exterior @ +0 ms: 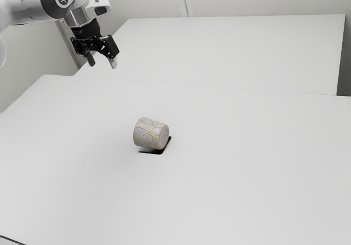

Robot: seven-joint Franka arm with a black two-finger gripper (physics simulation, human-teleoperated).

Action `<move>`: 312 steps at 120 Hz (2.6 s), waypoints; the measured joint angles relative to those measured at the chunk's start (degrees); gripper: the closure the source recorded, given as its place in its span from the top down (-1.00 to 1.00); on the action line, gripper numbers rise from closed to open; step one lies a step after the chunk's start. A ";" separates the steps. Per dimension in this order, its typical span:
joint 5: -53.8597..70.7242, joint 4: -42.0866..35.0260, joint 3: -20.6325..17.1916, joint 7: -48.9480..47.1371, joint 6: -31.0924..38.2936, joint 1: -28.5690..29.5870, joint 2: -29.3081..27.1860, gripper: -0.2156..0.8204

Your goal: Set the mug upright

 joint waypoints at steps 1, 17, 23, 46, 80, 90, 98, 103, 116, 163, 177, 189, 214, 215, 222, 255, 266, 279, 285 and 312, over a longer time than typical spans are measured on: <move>-0.01 0.00 0.00 -0.04 0.00 -0.01 0.00 0.58; -0.12 0.00 0.00 -0.55 -0.07 -0.04 -0.05 0.58; -0.15 -0.06 0.00 -0.69 -0.11 -0.04 -0.08 0.58; -0.63 -1.38 0.12 -1.19 -0.62 0.44 -0.38 0.58; -18.55 -8.80 6.95 2.66 -1.11 0.99 -0.74 0.58; -25.92 -11.19 8.91 5.48 -1.07 2.19 0.02 0.58; -31.15 -12.15 9.29 8.15 -0.96 3.10 2.21 0.58; -34.06 -12.39 9.36 9.94 -0.89 3.58 3.90 0.58; -40.70 -14.35 9.40 14.85 0.11 5.25 7.61 0.58; -57.46 -18.59 8.50 28.91 0.73 6.44 18.17 0.58; -61.04 -19.99 6.98 31.73 0.36 6.43 18.72 0.58; -62.98 -20.39 6.65 33.75 -0.36 6.74 19.47 0.48; -65.29 -20.57 6.59 37.00 -1.91 7.01 19.68 -0.46; -65.42 -20.58 6.59 37.10 -1.97 7.02 19.68 -0.49; -66.45 -20.68 6.59 37.80 -2.47 7.18 19.69 -0.62; -70.30 -21.03 6.67 39.93 -5.98 8.22 18.52 -0.87; -67.06 -20.84 6.79 39.34 -5.41 7.39 15.46 -0.89; -55.75 -20.56 6.77 36.64 -2.31 4.96 10.41 -0.91; -49.53 -20.42 6.69 35.05 -0.76 4.08 8.77 -0.92; -22.03 -18.91 2.75 26.97 7.16 0.31 2.75 -0.93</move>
